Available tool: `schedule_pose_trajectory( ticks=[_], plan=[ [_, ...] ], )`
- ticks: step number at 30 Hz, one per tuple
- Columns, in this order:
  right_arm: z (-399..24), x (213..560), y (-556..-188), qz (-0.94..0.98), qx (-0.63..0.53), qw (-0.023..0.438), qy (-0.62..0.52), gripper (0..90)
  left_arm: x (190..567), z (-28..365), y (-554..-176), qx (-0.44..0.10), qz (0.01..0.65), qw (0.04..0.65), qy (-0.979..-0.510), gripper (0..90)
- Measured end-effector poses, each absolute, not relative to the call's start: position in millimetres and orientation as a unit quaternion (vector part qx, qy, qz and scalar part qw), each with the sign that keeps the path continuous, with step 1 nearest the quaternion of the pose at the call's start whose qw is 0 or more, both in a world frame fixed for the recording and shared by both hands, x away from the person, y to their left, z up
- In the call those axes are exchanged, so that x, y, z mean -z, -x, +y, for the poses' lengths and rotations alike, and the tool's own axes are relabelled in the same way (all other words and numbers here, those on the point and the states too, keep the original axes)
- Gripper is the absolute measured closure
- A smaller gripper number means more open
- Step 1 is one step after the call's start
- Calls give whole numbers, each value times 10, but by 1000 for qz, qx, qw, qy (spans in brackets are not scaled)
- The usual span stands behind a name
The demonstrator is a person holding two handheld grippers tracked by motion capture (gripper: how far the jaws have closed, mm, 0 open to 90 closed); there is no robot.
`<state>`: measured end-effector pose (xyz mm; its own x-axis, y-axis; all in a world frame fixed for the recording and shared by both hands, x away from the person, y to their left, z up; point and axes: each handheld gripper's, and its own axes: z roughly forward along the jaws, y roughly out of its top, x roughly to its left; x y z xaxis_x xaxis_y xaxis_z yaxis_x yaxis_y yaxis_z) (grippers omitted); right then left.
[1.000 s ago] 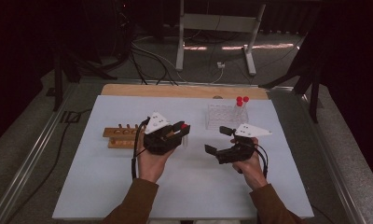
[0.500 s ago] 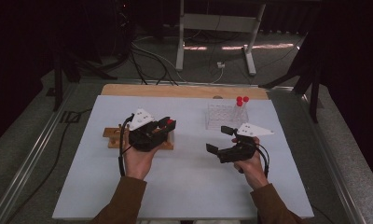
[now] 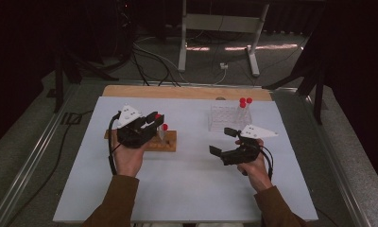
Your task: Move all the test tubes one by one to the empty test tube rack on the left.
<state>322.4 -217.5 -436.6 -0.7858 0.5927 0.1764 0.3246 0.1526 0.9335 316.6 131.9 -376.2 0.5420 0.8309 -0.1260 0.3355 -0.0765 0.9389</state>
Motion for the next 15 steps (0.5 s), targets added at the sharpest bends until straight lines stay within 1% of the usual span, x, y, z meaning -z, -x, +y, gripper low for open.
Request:
schedule_pose_trajectory(
  ticks=[15],
  plan=[
    [-2175,4365,-3218,751,-575,116,-302,6,3827,1415,-3295,-259,435,525,-684,706]
  ],
)
